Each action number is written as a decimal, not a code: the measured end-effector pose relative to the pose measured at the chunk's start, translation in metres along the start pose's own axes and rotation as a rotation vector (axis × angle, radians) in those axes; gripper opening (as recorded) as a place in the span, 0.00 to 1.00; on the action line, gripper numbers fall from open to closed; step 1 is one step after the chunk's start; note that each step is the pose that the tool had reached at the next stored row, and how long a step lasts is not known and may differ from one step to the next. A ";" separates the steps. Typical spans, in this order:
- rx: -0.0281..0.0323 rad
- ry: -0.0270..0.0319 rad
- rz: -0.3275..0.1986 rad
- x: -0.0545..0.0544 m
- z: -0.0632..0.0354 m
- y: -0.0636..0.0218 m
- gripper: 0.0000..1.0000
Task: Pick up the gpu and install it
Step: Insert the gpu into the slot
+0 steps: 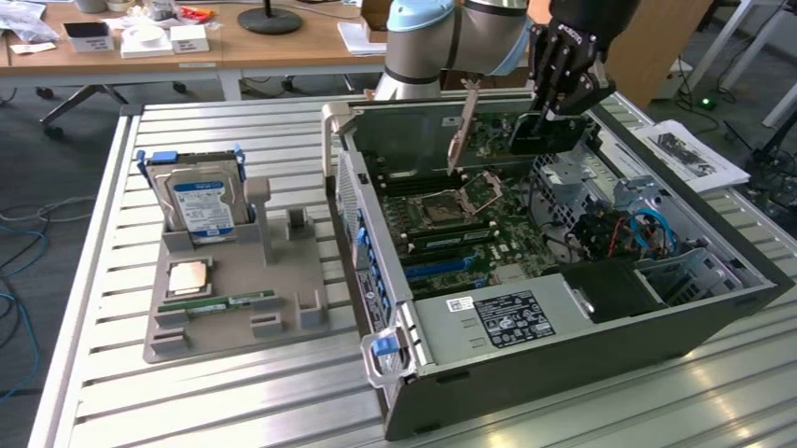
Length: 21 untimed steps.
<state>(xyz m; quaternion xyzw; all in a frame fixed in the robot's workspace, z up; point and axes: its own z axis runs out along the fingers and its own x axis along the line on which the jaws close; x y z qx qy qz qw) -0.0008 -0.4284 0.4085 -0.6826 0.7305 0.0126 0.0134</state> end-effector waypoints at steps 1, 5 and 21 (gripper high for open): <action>0.0001 0.0001 0.000 0.000 0.0000 0.0000 0.27; 0.0001 -0.0001 0.001 0.000 0.0001 0.0000 0.27; 0.0001 -0.0002 0.001 0.001 0.0221 0.0000 0.27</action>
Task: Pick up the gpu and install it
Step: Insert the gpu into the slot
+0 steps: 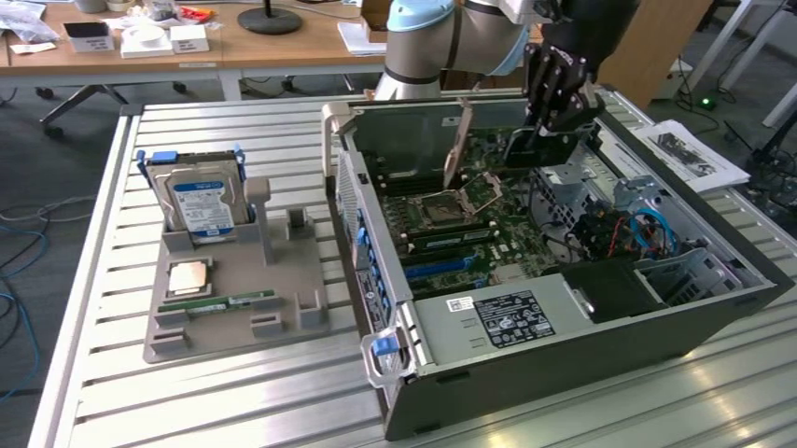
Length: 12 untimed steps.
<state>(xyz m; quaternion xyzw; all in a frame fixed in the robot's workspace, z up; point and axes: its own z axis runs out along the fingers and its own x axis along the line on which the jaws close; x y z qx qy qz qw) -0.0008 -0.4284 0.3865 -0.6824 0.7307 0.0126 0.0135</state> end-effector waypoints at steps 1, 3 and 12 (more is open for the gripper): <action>0.0000 0.0001 0.000 0.000 0.0019 0.0000 0.27; 0.0000 0.0001 0.000 0.000 0.0055 0.0000 0.27; -0.0001 0.0003 0.000 0.001 0.0185 0.0001 0.27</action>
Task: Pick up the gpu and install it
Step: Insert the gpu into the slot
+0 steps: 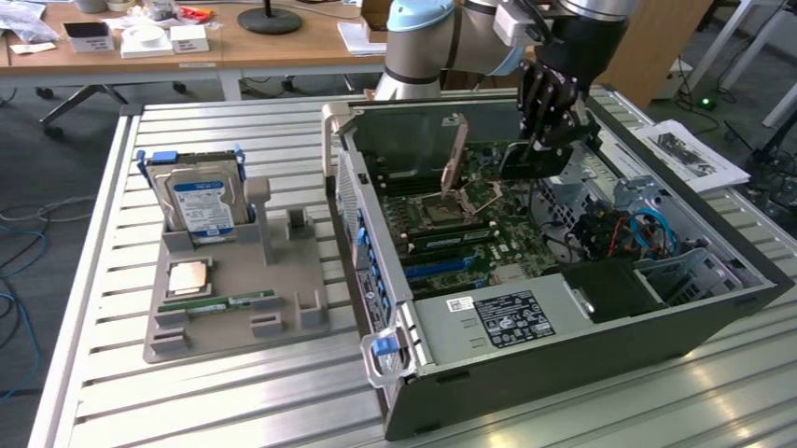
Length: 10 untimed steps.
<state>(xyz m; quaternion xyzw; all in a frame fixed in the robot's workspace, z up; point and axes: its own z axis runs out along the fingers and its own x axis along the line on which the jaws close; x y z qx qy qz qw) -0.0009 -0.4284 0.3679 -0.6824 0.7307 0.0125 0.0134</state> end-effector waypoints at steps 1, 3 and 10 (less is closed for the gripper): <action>0.0000 0.0000 0.000 0.000 0.0000 0.0000 0.27; 0.0000 -0.0001 0.000 0.000 0.0001 0.0000 0.27; 0.0004 -0.0002 0.000 0.000 0.0002 0.0069 0.27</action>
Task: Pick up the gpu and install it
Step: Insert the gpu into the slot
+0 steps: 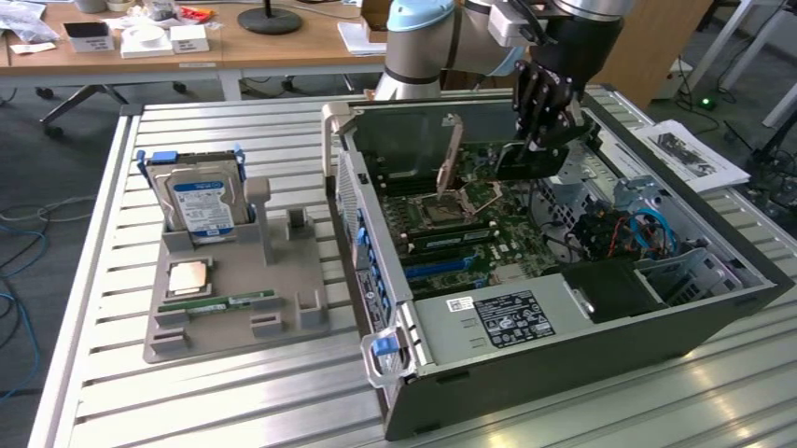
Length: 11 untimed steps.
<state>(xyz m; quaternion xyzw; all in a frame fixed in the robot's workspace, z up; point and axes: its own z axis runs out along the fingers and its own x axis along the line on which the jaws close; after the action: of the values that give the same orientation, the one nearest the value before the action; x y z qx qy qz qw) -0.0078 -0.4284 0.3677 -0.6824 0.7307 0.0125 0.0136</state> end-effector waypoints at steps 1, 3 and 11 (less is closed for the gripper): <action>0.0001 -0.0001 0.000 0.000 0.0000 0.0012 0.27; 0.0004 -0.0002 0.000 0.000 0.0001 0.0052 0.27; 0.0003 0.0000 0.000 0.000 0.0001 0.0053 0.27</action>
<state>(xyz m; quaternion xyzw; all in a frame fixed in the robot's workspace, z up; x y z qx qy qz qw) -0.0132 -0.4284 0.3676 -0.6824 0.7307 0.0124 0.0137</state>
